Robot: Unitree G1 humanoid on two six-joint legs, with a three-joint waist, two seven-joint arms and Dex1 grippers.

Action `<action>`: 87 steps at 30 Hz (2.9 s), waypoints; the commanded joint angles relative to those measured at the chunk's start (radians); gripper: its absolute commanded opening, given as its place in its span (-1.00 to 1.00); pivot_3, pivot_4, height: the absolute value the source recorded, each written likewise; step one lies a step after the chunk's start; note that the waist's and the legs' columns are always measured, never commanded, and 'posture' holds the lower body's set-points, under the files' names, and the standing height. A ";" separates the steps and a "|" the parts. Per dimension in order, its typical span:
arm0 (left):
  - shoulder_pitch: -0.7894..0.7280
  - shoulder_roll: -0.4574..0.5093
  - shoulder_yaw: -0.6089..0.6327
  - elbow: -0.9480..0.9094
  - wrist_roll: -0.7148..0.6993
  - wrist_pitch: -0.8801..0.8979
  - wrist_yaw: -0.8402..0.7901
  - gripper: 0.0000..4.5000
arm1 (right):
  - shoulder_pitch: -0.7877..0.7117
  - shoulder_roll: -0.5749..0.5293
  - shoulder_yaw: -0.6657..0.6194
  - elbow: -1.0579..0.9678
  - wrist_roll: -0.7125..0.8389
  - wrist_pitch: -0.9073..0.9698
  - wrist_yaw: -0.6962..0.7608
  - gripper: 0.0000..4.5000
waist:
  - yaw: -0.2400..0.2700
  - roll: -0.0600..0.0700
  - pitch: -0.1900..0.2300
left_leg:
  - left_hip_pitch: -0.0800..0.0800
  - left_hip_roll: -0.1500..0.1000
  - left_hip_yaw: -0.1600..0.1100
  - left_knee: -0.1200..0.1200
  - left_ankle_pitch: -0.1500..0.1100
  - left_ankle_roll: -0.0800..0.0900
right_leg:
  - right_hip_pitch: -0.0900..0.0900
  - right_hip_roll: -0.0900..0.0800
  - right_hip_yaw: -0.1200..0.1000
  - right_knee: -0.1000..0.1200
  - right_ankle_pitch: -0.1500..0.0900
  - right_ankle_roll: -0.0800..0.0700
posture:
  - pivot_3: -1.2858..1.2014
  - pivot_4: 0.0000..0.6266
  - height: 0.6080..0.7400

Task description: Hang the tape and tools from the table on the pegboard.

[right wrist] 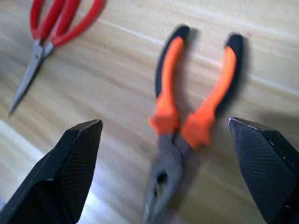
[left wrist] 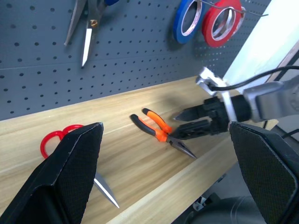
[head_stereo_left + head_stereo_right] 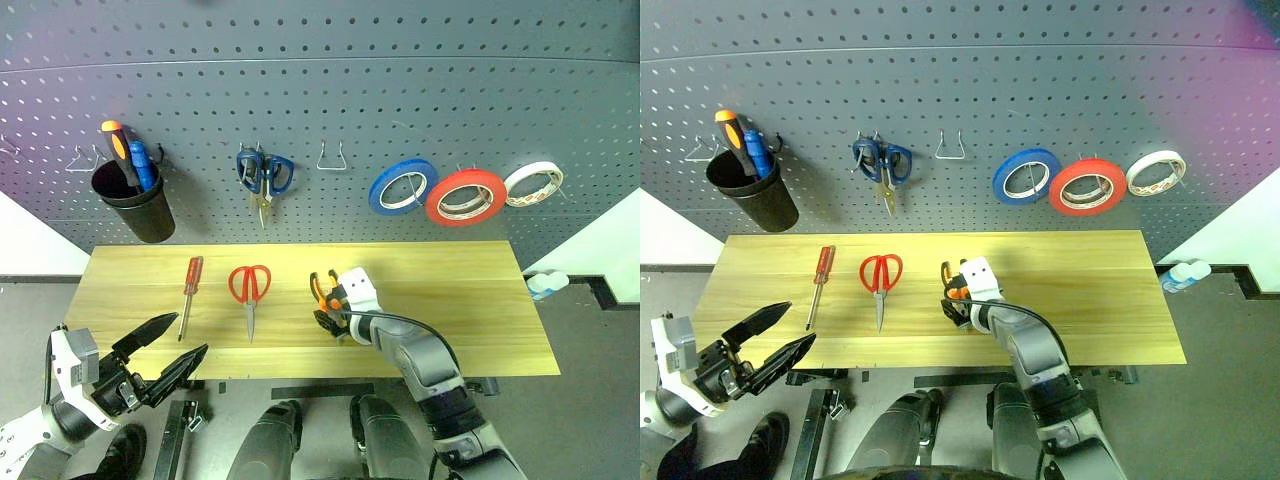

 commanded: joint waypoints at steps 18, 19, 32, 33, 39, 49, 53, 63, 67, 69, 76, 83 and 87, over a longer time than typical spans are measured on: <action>0.016 -0.011 0.030 0.041 0.002 -0.063 -0.074 1.00 | -0.063 0.076 0.012 0.117 -0.064 -0.052 -0.112 0.99 | 0.000 0.001 0.003 | -0.003 0.000 0.000 -0.001 0.000 0.000 | -0.003 0.000 -0.001 0.000 0.000 0.000 | 0.10 -0.11 1.00; 0.013 -0.009 0.031 0.046 0.001 -0.065 -0.076 1.00 | -0.062 0.078 0.009 0.123 -0.066 -0.053 -0.118 0.99 | 0.000 0.001 0.003 | -0.003 0.000 0.000 -0.001 0.000 0.000 | -0.003 0.000 -0.001 0.000 0.000 0.000 | 0.10 -0.11 1.00; 0.013 -0.013 0.042 0.128 0.017 -0.119 -0.143 1.00 | -0.119 0.135 -0.058 0.224 -0.074 -0.044 -0.217 0.99 | -0.001 0.001 0.007 | -0.005 0.000 -0.001 -0.001 0.000 0.000 | -0.005 0.000 -0.001 0.000 0.000 0.000 | 0.11 -0.11 1.00; 0.015 -0.015 0.040 0.128 0.018 -0.123 -0.144 1.00 | -0.123 0.135 -0.056 0.230 -0.076 -0.043 -0.215 0.99 | -0.001 0.001 0.007 | -0.005 0.000 -0.001 -0.001 0.000 0.000 | -0.005 0.000 -0.001 0.000 0.000 0.000 | 0.11 -0.10 1.00; 0.027 -0.026 0.032 0.128 0.027 -0.142 -0.152 1.00 | -0.111 0.131 -0.036 0.224 -0.091 -0.035 -0.211 0.99 | -0.002 0.001 0.008 | -0.008 0.000 -0.001 -0.001 0.000 0.000 | -0.008 0.000 -0.001 0.000 0.000 0.000 | 0.11 -0.10 1.00; 0.007 -0.015 0.022 0.094 0.029 -0.120 -0.112 1.00 | -0.112 0.115 -0.017 0.228 -0.129 -0.030 -0.231 -0.01 | -0.001 0.001 0.008 | -0.009 0.000 -0.001 -0.001 0.000 0.000 | -0.008 0.000 -0.001 0.000 0.000 0.000 | 0.11 -0.09 1.00; 0.005 -0.003 0.024 0.040 0.014 -0.082 -0.069 1.00 | -0.109 0.106 0.007 0.230 -0.150 -0.029 -0.227 -0.08 | -0.001 0.001 0.008 | -0.009 0.000 -0.001 -0.001 0.000 0.000 | -0.008 0.000 -0.001 0.000 0.000 0.000 | 0.11 -0.08 1.00; -0.033 0.004 0.006 -0.065 -0.004 0.010 0.032 1.00 | -0.078 0.054 -0.021 0.105 -0.067 -0.055 -0.072 -0.08 | 0.000 0.001 0.008 | -0.009 0.000 -0.001 0.000 0.000 0.000 | -0.009 0.000 -0.002 0.000 0.000 0.000 | 0.10 -0.15 1.00; -0.060 0.010 -0.002 -0.062 -0.002 0.024 0.044 1.00 | -0.063 0.000 -0.035 0.022 -0.034 -0.062 0.003 -0.08 | -0.003 0.001 0.008 | -0.011 -0.001 -0.001 0.000 0.000 0.000 | -0.010 0.000 -0.002 0.000 0.000 0.000 | 0.09 -0.19 1.00; -0.078 0.011 -0.011 -0.058 0.002 0.027 0.049 1.00 | -0.049 -0.026 -0.043 -0.012 -0.015 -0.078 0.044 -0.08 | -0.002 0.001 0.008 | -0.011 0.000 -0.001 0.000 0.000 -0.001 | -0.011 0.000 -0.002 0.000 0.000 0.000 | 0.08 -0.22 1.00; -0.147 0.019 -0.045 -0.028 0.011 0.039 0.050 1.00 | 0.066 -0.114 -0.096 -0.143 0.111 -0.205 0.233 -0.08 | -0.002 0.000 0.007 | -0.012 -0.001 -0.002 0.000 0.000 -0.001 | -0.011 0.000 -0.002 0.000 0.001 0.001 | 0.05 -0.31 1.00; -0.223 0.019 -0.082 0.016 0.019 0.044 0.045 1.00 | 0.127 -0.131 -0.201 -0.156 0.240 -0.399 0.353 -0.08 | -0.005 -0.001 0.005 | -0.012 -0.001 -0.001 0.002 0.001 -0.002 | -0.010 0.000 -0.002 0.001 0.003 0.001 | 0.02 -0.42 1.00; -0.254 0.008 -0.100 0.039 0.029 0.031 0.045 1.00 | 0.129 -0.100 -0.250 -0.104 0.278 -0.566 0.382 -0.08 | -0.008 -0.001 0.002 | -0.011 -0.001 -0.001 0.002 0.005 -0.009 | -0.010 0.000 -0.002 0.002 0.004 0.001 | 0.01 -0.50 1.00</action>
